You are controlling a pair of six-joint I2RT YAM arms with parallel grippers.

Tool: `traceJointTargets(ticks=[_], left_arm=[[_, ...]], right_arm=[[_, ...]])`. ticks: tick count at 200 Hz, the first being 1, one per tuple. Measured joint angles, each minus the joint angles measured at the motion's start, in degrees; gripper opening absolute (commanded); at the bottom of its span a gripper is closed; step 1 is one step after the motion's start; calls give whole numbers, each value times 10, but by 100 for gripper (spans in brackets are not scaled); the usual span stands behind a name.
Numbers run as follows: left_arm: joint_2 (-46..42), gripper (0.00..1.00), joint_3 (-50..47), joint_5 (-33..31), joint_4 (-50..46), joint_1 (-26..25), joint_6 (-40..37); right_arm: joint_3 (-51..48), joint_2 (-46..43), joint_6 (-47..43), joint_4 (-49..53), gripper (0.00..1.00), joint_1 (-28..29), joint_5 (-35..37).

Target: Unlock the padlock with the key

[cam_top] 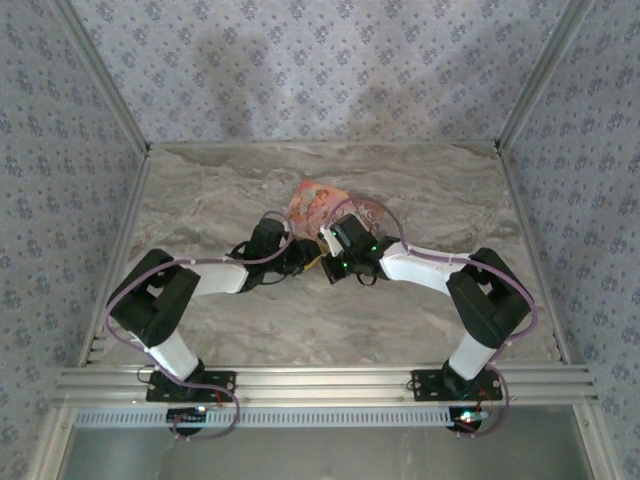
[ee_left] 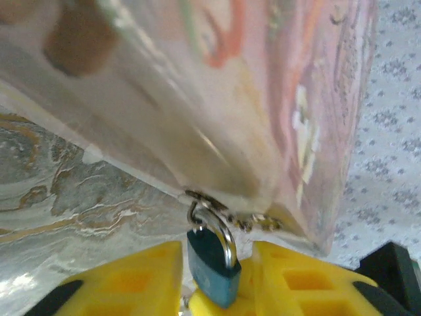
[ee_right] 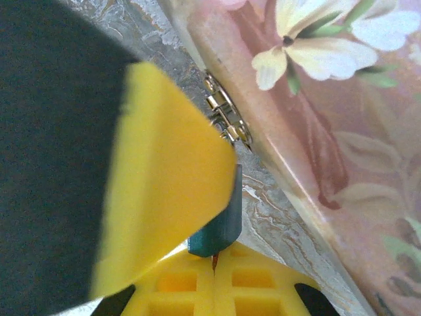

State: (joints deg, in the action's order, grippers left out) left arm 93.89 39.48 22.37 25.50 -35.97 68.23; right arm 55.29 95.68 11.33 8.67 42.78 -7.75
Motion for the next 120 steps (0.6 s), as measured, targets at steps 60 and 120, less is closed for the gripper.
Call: traceJointTargets(ticks=[60,120], left_arm=[[-114,44,-48,-40,-61,35,-17],[-195,51,-45,-102,-158,107,-72]], right_arm=[[16,12,-65,19,0,23,52],[47,30,-110,53,0,59,96]])
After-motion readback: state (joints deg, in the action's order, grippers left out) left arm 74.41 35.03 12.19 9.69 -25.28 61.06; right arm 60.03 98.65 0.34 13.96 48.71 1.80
